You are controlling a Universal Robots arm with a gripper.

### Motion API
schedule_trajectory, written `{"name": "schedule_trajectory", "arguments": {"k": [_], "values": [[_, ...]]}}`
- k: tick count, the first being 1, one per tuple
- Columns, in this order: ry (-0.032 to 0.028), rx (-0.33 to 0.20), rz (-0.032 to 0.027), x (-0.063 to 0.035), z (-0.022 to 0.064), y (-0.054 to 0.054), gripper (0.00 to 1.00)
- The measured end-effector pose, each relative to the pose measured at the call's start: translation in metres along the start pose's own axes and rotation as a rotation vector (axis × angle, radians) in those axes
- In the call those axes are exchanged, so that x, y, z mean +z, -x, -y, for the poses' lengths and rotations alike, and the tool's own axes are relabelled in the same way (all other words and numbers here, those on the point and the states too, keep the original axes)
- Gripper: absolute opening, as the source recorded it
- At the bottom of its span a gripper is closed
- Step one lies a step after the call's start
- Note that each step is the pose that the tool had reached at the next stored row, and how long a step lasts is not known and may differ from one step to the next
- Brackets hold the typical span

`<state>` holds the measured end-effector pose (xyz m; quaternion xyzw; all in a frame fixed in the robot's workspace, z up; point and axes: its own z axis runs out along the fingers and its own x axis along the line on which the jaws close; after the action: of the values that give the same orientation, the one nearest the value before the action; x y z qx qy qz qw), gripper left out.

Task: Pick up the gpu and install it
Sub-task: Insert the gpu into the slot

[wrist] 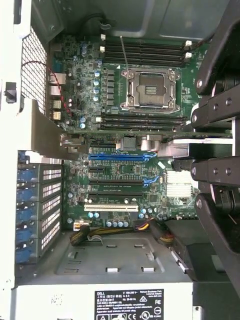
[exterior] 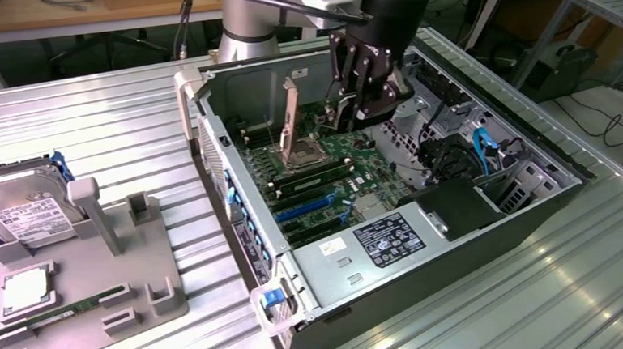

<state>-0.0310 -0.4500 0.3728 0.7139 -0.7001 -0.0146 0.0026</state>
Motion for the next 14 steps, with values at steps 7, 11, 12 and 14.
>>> {"name": "schedule_trajectory", "arguments": {"k": [7,11,12,14], "values": [[-0.0010,0.048,0.0011,0.0028,-0.0021,0.000,0.28],[-0.0028,0.048,0.0011,0.0060,-0.0077,0.000,0.28],[-0.0050,0.048,0.0011,0.0069,-0.0088,0.000,0.28],[-0.0144,0.047,0.0011,0.0088,-0.0120,0.000,0.28]]}}
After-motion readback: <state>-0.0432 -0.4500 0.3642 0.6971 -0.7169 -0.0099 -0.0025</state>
